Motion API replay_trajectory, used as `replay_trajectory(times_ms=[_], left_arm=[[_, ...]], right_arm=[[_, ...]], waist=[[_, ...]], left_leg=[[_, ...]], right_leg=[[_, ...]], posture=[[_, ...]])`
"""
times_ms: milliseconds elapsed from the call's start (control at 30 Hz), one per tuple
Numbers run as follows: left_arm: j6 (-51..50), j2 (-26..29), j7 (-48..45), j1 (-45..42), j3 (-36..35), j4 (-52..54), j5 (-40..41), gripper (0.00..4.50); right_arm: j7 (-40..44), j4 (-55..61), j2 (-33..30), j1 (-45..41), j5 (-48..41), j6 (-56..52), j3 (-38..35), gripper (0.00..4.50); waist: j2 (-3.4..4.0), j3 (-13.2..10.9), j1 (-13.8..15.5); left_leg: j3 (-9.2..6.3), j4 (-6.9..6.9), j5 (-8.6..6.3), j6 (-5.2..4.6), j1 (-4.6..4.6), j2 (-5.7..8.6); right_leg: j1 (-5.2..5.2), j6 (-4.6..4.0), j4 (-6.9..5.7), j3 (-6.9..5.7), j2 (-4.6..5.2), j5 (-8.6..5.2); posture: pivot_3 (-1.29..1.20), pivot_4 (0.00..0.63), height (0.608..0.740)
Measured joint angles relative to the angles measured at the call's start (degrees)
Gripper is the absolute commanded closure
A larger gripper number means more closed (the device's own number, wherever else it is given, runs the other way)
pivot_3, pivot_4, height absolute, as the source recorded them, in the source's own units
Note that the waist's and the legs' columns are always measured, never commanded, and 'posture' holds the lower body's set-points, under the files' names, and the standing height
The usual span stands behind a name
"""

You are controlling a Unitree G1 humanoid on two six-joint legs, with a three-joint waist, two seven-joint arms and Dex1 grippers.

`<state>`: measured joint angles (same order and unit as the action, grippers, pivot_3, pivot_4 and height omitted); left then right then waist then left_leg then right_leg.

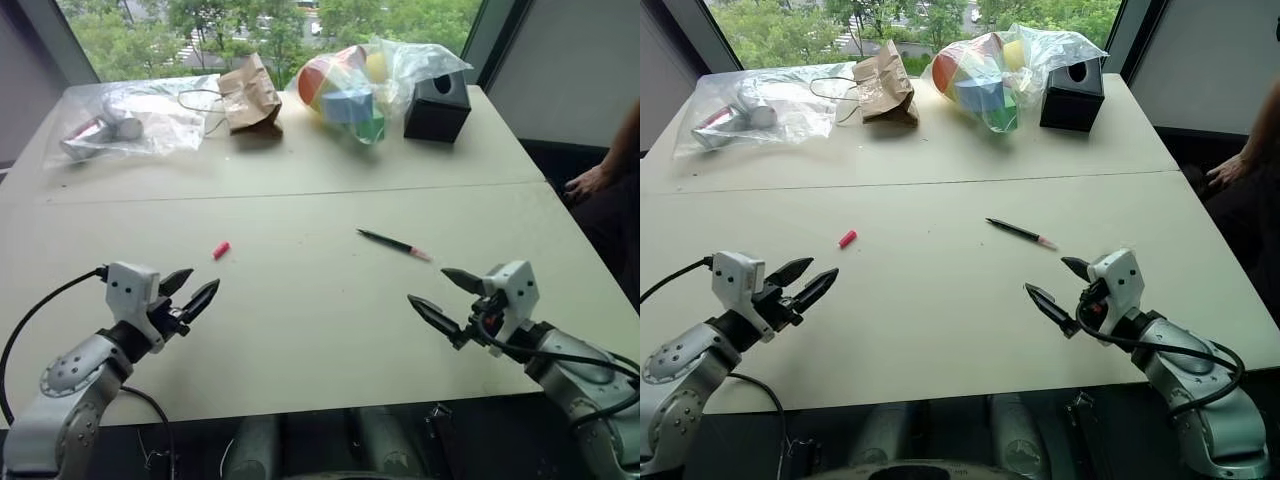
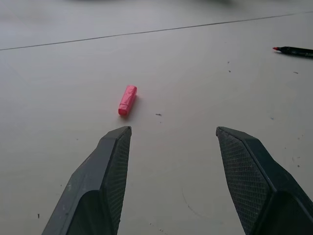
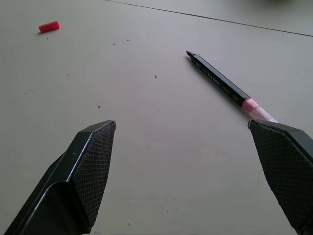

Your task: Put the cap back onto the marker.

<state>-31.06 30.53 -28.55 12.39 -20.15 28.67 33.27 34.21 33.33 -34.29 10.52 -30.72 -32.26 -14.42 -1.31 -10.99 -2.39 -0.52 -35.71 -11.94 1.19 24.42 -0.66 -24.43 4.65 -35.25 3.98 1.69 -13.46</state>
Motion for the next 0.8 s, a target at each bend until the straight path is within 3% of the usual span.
replay_trajectory(times_ms=[533,800], left_arm=[[-1.3,5.0,-3.8,-1.2,-3.7,-4.5,2.3,1.61],[-1.2,5.0,-4.8,-1.8,-3.5,-5.5,2.3,1.61]], right_arm=[[0.3,-0.7,0.0,-1.3,0.0,-0.6,0.5,0.03],[0.2,-0.9,0.0,-1.6,0.1,-0.7,0.5,0.03]], waist=[[-0.01,0.0,0.0],[-0.02,0.0,0.0]], left_leg=[[0.07,-0.02,0.00,0.00,-0.02,-0.03],[0.08,-0.03,0.00,-0.02,-0.05,-0.03]], right_leg=[[-0.02,-0.02,-0.06,0.01,0.01,0.02],[-0.02,-0.02,-0.17,0.01,-0.01,0.03]], posture=[[0.00,0.150,0.740],[0.00,0.150,0.740]])
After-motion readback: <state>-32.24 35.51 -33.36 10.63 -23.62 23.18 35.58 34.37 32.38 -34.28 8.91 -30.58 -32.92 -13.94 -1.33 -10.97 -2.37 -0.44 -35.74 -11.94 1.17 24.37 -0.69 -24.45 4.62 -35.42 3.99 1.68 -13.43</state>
